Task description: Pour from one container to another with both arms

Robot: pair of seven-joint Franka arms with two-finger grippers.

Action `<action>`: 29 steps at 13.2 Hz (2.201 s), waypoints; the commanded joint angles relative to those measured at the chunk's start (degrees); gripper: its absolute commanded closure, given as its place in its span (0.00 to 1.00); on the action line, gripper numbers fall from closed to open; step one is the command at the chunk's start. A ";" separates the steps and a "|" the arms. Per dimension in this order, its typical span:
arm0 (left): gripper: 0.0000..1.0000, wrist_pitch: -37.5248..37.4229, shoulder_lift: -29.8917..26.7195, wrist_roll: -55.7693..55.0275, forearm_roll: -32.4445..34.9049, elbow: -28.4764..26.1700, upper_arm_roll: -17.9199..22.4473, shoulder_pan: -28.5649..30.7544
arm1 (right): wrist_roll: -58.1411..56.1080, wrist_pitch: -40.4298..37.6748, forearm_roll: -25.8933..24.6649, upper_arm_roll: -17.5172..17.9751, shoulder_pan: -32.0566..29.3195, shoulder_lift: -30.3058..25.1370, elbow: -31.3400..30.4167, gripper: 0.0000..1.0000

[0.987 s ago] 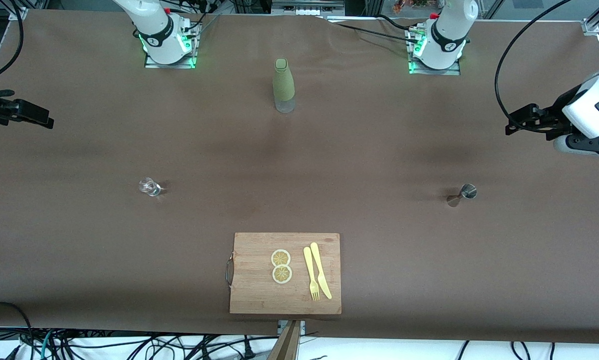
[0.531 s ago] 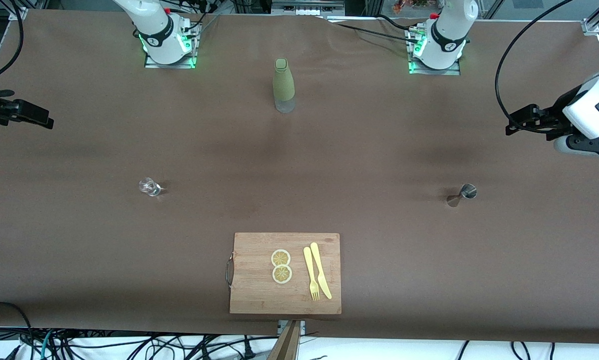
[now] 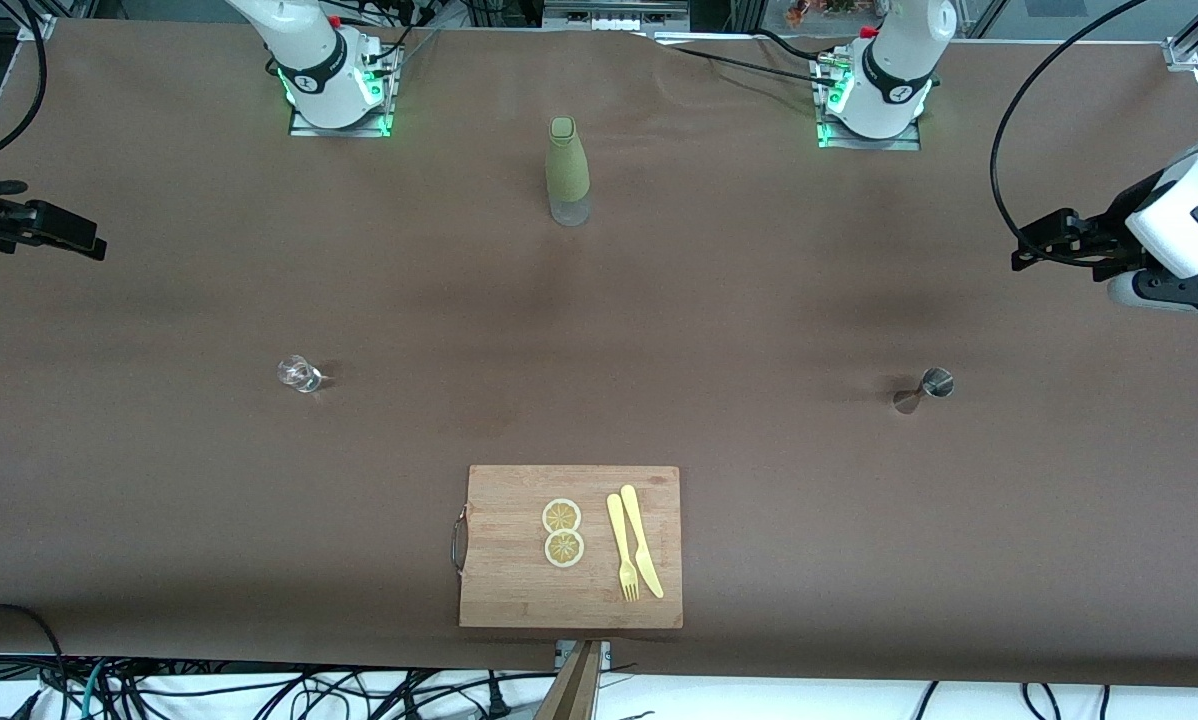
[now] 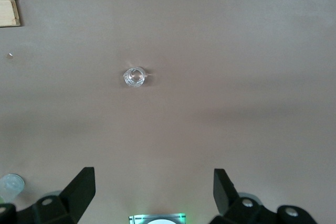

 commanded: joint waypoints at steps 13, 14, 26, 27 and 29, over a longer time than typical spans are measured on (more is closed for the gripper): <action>0.00 -0.68 0.30 0.63 -0.43 0.45 -0.31 0.96 | 0.39 0.35 -0.63 -0.69 0.01 0.53 0.73 0.00; 0.00 -0.68 0.30 0.63 -0.43 0.53 -0.31 0.96 | 0.39 0.26 -0.46 -0.78 -0.08 0.53 0.73 0.00; 0.00 4.94 5.04 25.56 1.24 -0.96 -0.22 7.20 | 0.65 -0.79 0.07 -0.69 0.01 2.38 -1.03 0.00; 0.00 5.99 6.00 30.64 1.24 -1.05 -0.22 8.25 | 0.65 -1.93 0.16 -0.78 -0.95 2.47 -1.82 0.00; 0.00 9.06 8.29 39.96 0.19 -2.19 -0.40 11.15 | -0.92 -4.65 1.47 -0.78 -1.58 3.60 -1.91 0.00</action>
